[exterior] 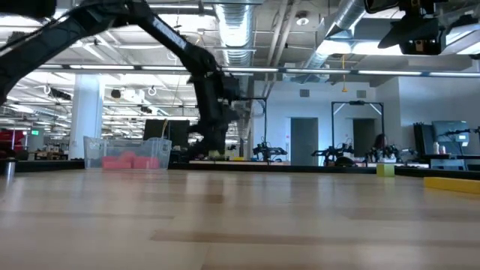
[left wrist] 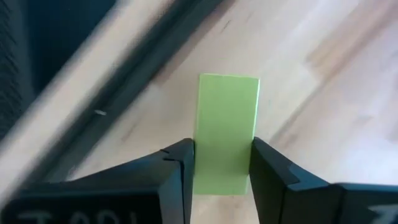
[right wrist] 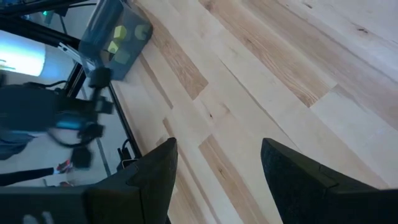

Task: Sort & place blocks by color
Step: Put the green block into the black transparent bin, then put the yellow block into the white bin

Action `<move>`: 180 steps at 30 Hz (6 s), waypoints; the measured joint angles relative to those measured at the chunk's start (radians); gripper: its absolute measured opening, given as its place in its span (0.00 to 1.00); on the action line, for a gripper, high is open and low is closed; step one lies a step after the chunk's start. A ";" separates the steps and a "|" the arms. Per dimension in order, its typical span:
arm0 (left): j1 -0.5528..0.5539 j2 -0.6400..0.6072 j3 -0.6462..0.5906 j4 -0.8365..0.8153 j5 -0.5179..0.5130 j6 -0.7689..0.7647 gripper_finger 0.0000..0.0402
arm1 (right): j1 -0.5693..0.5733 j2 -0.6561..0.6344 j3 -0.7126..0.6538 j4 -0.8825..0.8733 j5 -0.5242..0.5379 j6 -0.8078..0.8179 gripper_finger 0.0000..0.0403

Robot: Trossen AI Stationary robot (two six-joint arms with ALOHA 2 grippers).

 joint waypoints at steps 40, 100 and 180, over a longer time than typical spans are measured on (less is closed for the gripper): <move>-1.012 -1.150 -0.491 -0.421 -0.015 -0.819 0.22 | -0.365 0.000 0.000 0.225 0.156 -0.305 0.63; -1.238 -1.097 -0.799 -0.051 -0.067 -0.601 0.66 | -0.531 0.000 0.000 0.257 -0.158 -0.341 0.63; -0.454 -1.230 -1.156 0.764 0.137 -0.235 0.66 | -0.203 0.572 -0.036 -0.380 -0.224 0.052 0.11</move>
